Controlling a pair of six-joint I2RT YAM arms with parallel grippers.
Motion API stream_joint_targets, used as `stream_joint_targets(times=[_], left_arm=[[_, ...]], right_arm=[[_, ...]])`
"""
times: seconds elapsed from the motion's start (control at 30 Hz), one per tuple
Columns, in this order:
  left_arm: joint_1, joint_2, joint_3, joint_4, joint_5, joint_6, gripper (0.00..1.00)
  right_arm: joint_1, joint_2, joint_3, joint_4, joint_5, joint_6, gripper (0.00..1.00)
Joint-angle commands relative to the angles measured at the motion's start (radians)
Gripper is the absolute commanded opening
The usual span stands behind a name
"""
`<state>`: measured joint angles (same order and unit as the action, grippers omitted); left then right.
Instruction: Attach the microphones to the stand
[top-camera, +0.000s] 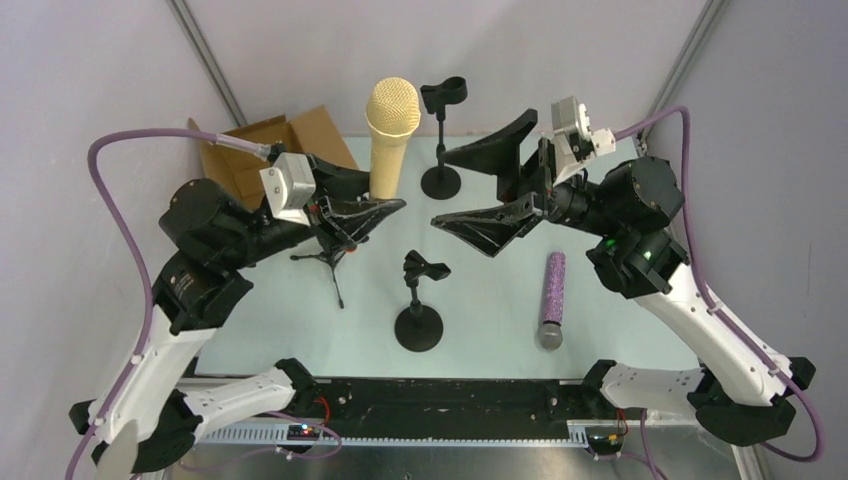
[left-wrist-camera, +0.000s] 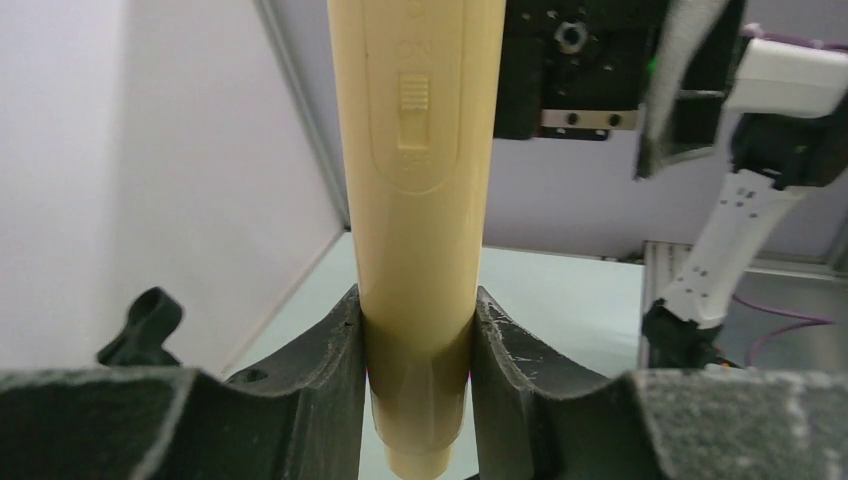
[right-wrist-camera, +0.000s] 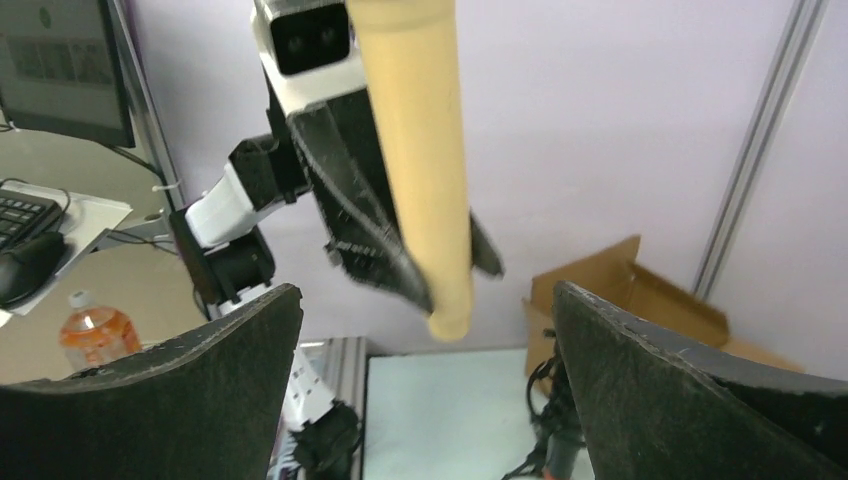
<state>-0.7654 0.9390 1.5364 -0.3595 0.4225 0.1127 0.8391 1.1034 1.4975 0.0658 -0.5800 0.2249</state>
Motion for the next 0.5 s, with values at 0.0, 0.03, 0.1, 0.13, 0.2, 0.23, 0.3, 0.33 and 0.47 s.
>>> stream_joint_targets(times=[0.0, 0.03, 0.1, 0.13, 0.2, 0.23, 0.3, 0.33, 0.47], left_arm=[[-0.002, -0.016, -0.013, 0.063, 0.107, -0.105, 0.0], [-0.001, -0.017, -0.018, 0.067, 0.116, -0.118, 0.0], [-0.002, -0.022, -0.031, 0.074, 0.14, -0.133, 0.0], [-0.002, -0.024, -0.04, 0.075, 0.146, -0.138, 0.0], [-0.002, -0.025, -0.052, 0.077, 0.163, -0.139, 0.0], [-0.002, -0.027, -0.056, 0.078, 0.168, -0.139, 0.0], [-0.001, -0.025, -0.061, 0.079, 0.181, -0.139, 0.0], [-0.002, -0.023, -0.063, 0.08, 0.18, -0.139, 0.0], [-0.002, -0.018, -0.066, 0.08, 0.185, -0.121, 0.0]], right_arm=[[0.009, 0.052, 0.079, 0.144, -0.015, -0.084, 0.99], [0.008, 0.067, 0.097, 0.15, -0.03, -0.082, 0.99], [0.008, 0.098, 0.133, 0.164, -0.064, -0.07, 0.99], [0.007, 0.109, 0.146, 0.175, -0.076, -0.062, 0.99], [0.007, 0.143, 0.189, 0.188, -0.11, -0.034, 0.98], [0.006, 0.168, 0.217, 0.197, -0.126, -0.015, 0.97], [0.005, 0.195, 0.25, 0.217, -0.154, 0.014, 0.96], [0.006, 0.205, 0.259, 0.226, -0.166, 0.025, 0.96], [0.005, 0.264, 0.317, 0.237, -0.25, 0.092, 0.93]])
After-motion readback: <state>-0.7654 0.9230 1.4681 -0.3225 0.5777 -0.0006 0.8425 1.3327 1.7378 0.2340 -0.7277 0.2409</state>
